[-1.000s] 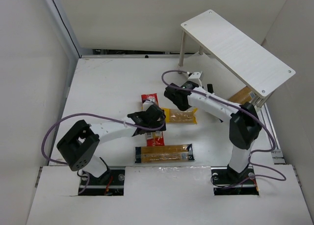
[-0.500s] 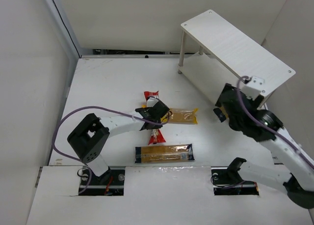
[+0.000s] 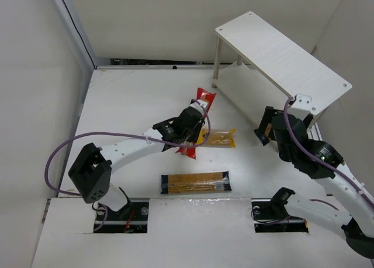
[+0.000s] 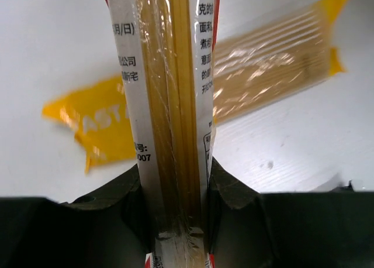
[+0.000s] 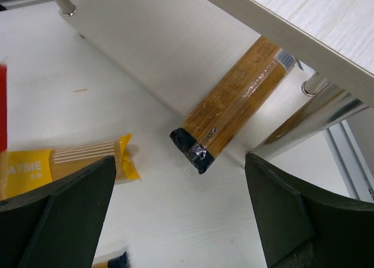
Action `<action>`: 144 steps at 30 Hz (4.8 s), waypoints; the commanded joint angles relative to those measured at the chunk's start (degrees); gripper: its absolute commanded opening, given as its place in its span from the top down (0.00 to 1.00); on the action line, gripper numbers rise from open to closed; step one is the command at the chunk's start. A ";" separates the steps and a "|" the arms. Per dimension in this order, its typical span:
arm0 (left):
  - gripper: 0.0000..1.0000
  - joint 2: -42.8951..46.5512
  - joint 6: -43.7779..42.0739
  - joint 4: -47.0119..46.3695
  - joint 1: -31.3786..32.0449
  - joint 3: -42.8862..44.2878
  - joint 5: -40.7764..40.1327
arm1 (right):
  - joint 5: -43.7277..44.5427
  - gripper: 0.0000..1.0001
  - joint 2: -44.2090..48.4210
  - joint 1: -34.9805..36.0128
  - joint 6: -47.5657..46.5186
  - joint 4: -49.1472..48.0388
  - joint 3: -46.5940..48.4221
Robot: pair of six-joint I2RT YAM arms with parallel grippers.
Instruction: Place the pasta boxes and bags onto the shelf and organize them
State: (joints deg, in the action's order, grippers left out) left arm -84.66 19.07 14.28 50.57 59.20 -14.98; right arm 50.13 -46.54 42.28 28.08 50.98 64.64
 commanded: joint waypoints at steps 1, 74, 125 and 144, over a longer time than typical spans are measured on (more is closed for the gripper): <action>1.00 -1.10 -17.20 -15.59 0.50 9.50 4.25 | 2.33 0.05 2.24 -0.45 -1.62 -1.68 0.31; 0.00 0.07 1.68 -27.03 -11.82 2.99 23.73 | -3.57 0.00 -5.05 -1.50 -1.57 -3.02 -2.86; 0.55 -47.36 -4.74 -14.55 -12.42 56.03 38.45 | 0.44 0.00 13.15 -2.03 -4.67 0.27 -5.22; 0.00 29.00 32.68 12.92 -14.62 -14.90 -13.05 | -67.33 0.00 -30.32 -2.55 -63.63 -34.51 -2.39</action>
State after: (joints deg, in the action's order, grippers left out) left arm -57.19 40.16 11.18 35.88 46.35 -20.93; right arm -1.28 -68.25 40.36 -21.32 16.75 52.25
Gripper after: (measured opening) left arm 0.997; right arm 0.995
